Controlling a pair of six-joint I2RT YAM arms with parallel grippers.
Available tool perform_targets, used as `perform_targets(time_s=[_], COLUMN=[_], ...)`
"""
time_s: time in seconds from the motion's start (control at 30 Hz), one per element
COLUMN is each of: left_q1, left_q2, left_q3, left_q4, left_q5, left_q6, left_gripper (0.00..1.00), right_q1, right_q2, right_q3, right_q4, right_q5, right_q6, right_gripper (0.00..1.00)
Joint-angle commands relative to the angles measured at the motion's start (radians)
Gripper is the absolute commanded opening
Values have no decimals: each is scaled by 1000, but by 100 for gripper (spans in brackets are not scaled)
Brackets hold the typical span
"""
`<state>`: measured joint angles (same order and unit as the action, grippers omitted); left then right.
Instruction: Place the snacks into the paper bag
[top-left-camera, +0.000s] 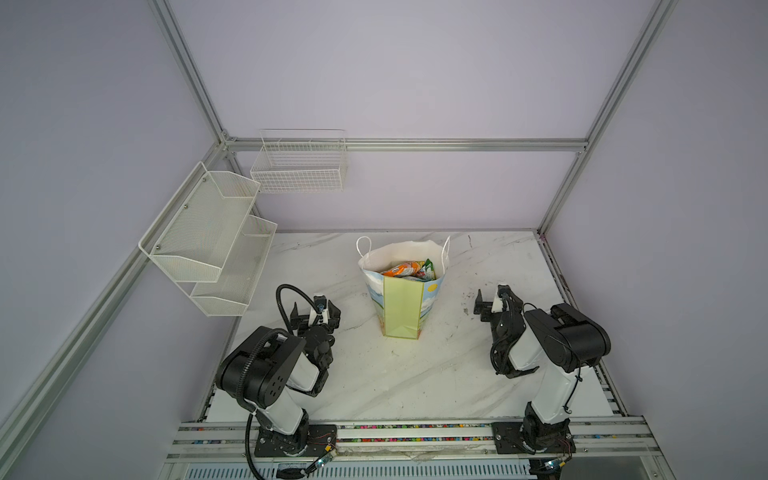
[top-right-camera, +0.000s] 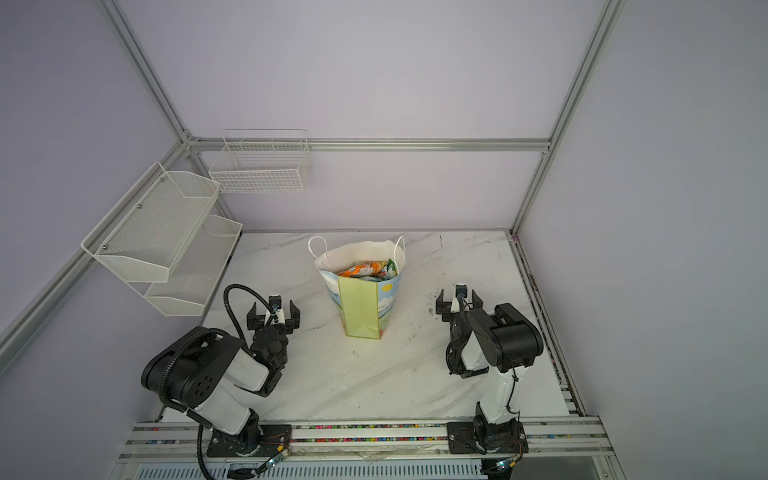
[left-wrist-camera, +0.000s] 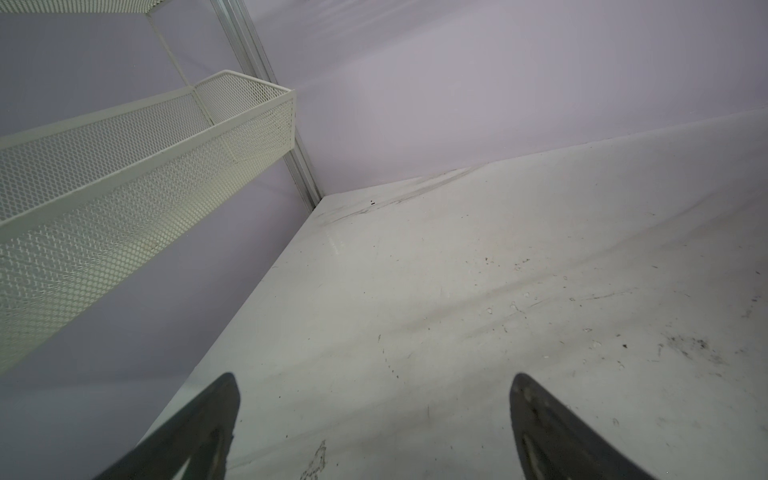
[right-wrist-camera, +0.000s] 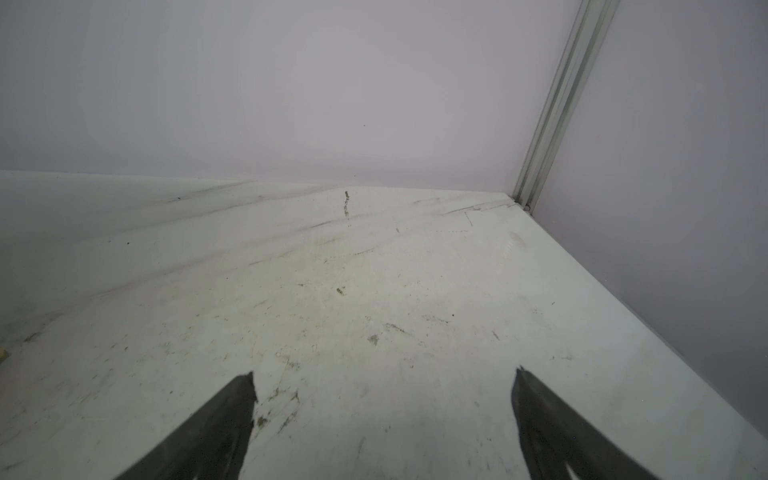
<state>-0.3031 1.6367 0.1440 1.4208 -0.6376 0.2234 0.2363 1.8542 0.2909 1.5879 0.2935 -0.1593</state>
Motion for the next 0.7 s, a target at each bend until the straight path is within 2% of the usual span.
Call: perform_targets(time_s=[0.0,0.13,0.4,0.53,0.67], left_q1=[11,26,74,113,205], left_q2=[3,6,-22,-64,-97], left_q3=[46,51,76,115,201], left_q4=[80,77,-10,-149,-407], left_q5=[19,41,62,106,211], left_q6=[17,11,-48,-98,-196], left_gripper=[100,100,100,100,100], right_q1=[-29,-62,-90,-91,-91], right_q2=[-38,-49,-54,-55,-56], right_q3=[65,126,148,153,153], right_q4=[20,-113,-165,-178,-177], right_q5=[21,18,38,56,59], right_q6=[30,78,123,129,129], right_gripper=[97,97,97,97,97])
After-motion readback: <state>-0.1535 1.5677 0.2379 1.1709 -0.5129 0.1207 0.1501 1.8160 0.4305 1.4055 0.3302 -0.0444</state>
